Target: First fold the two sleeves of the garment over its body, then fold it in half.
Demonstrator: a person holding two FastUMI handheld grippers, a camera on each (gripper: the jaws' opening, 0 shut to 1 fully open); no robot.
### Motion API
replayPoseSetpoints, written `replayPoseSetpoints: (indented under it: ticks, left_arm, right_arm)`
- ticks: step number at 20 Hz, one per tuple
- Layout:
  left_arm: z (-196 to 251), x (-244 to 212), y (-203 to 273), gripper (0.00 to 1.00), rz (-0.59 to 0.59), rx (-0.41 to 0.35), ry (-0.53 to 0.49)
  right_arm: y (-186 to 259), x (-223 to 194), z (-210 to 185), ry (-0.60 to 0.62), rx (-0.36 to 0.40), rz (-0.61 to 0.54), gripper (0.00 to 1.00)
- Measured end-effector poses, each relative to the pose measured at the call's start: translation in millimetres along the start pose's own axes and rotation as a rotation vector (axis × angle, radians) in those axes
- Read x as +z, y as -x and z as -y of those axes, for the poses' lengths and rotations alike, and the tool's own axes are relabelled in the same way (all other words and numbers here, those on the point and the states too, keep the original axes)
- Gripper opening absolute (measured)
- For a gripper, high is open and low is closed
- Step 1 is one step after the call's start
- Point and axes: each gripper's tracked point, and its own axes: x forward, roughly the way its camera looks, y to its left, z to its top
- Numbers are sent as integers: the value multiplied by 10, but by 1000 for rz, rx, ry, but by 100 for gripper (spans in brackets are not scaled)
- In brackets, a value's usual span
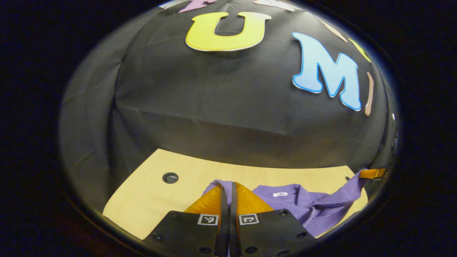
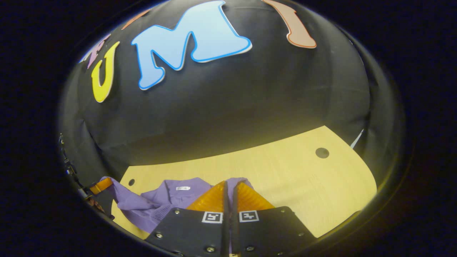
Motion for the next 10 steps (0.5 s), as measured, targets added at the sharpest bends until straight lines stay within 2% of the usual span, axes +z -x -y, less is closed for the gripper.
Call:
replayPoseSetpoints:
  ticks: [6, 10]
  left_arm:
    - [102, -150, -481, 7, 8, 20, -68]
    - [157, -260, -687, 7, -1, 41, -129]
  right_arm:
    - [-502, -98, 211, -4, -56, -24, 2]
    - [-670, -200, 302, 28, -95, -51, 4]
